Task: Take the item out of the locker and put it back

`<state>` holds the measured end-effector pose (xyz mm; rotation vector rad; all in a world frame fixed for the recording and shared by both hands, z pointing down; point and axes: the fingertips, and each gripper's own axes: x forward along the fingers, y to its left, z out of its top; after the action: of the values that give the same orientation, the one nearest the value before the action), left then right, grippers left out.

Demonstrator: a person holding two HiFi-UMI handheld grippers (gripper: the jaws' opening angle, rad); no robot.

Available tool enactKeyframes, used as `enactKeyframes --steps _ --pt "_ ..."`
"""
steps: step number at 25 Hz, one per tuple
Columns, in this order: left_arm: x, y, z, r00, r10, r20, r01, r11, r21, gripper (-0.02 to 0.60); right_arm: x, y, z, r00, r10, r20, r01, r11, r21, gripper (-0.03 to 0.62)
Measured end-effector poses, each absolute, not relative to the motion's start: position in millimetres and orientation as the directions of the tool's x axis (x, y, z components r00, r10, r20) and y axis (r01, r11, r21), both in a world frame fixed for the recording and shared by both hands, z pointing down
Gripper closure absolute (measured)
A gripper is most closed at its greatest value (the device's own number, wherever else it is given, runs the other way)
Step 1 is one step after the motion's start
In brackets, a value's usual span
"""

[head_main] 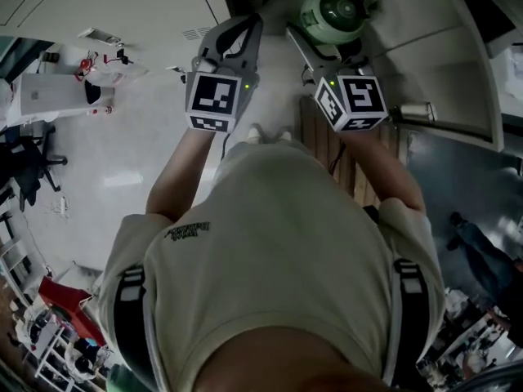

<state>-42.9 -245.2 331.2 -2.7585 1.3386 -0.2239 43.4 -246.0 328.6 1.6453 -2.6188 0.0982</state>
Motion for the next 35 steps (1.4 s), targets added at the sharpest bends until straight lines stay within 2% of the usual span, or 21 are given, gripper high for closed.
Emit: enactKeyframes --steps 7,14,35 --pt "-50 -225 285 0.597 -0.802 0.02 -0.785 -0.589 -0.192 0.569 51 -212 288 -0.472 -0.882 0.009 -0.882 0.472 -0.004 0.195" --pt "-58 -199 268 0.59 -0.801 -0.101 -0.805 -0.573 -0.156 0.568 54 -184 289 -0.489 -0.872 0.02 -0.872 0.489 -0.013 0.195" --pt "-55 -183 299 0.549 -0.834 -0.053 -0.83 -0.535 -0.158 0.569 58 -170 298 -0.514 -0.857 0.03 -0.858 0.514 -0.002 0.195"
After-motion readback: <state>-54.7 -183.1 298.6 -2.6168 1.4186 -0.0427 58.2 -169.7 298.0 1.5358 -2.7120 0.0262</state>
